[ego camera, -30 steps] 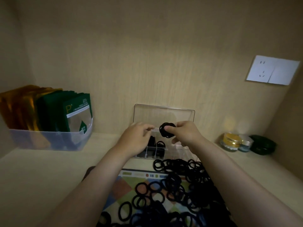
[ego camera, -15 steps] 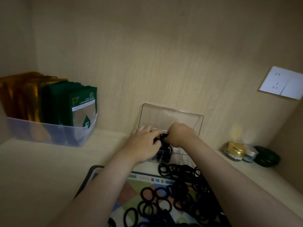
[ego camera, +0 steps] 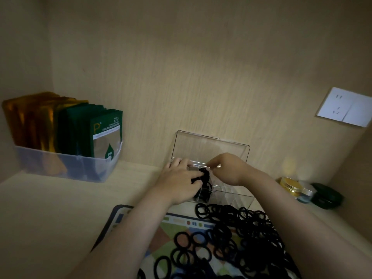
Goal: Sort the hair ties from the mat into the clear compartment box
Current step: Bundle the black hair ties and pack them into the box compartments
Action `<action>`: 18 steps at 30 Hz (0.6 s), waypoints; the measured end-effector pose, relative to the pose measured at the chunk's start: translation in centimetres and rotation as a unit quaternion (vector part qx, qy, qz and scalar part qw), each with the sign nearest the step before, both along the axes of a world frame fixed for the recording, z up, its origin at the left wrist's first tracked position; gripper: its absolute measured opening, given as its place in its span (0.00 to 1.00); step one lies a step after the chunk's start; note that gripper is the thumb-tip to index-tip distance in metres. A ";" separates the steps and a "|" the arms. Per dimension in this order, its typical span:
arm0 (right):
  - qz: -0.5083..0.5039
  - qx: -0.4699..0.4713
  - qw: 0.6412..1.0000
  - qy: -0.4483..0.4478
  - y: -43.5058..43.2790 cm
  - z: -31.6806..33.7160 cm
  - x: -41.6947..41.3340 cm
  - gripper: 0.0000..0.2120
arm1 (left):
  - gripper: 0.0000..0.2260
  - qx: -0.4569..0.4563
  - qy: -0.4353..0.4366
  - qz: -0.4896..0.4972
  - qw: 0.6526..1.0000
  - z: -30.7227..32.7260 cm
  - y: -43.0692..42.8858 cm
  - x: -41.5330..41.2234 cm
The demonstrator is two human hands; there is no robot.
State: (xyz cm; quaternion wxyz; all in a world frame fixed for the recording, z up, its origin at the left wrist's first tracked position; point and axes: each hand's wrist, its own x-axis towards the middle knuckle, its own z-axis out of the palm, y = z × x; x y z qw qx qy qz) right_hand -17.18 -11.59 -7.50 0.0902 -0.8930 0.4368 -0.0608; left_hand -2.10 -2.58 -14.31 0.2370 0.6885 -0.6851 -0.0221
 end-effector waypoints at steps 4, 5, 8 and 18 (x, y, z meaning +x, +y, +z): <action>0.059 -0.066 0.996 0.029 1.0 -1.4 -0.9 0.21 | 0.18 -0.017 0.060 0.004 0.998 0.2 0.0 0.1; 0.075 -0.099 0.991 0.056 1.0 -1.9 -0.9 0.22 | 0.17 -0.028 0.077 0.008 0.997 0.2 0.0 0.0; 0.095 -0.164 0.971 0.143 1.4 -2.9 -0.4 0.26 | 0.16 -0.038 0.086 0.018 0.995 0.3 0.1 -0.1; 0.049 -0.008 0.999 0.008 1.5 -1.7 -0.6 0.19 | 0.19 -0.007 0.010 -0.010 1.000 0.2 0.3 0.2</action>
